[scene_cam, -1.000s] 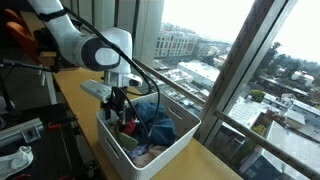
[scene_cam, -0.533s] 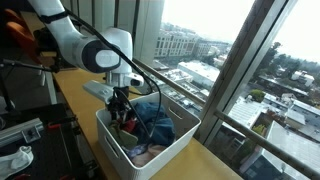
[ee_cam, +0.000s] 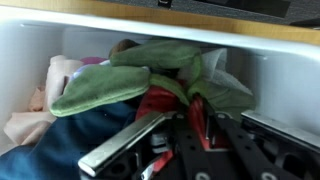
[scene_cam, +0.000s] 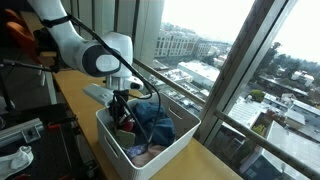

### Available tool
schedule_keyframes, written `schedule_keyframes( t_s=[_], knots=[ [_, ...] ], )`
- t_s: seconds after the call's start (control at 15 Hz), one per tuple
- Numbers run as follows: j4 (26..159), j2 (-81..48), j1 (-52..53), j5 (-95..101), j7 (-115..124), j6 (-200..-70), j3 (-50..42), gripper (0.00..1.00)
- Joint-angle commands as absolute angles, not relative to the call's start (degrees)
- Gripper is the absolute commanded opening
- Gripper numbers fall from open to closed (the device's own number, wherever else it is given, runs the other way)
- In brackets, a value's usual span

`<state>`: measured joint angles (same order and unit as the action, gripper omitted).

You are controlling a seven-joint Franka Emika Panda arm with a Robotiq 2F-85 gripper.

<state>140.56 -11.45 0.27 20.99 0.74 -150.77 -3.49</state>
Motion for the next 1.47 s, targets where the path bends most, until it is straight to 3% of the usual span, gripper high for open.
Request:
schedule_keyframes(
  t_s=[0.0, 0.67, 1.07, 1.4],
  knots=[
    [140.31, -6.57, 0.58, 21.14, 0.44, -148.76, -3.75, 0.02],
    [136.49, 8.33, 5.39, 20.74, 4.26, -142.55, 5.55, 0.04],
    [133.96, -0.2, 9.13, 19.25, 7.57, -149.16, 11.1, 0.04],
    [132.05, -12.22, 11.05, 19.77, 8.79, -158.7, 10.44, 0.04]
  ],
)
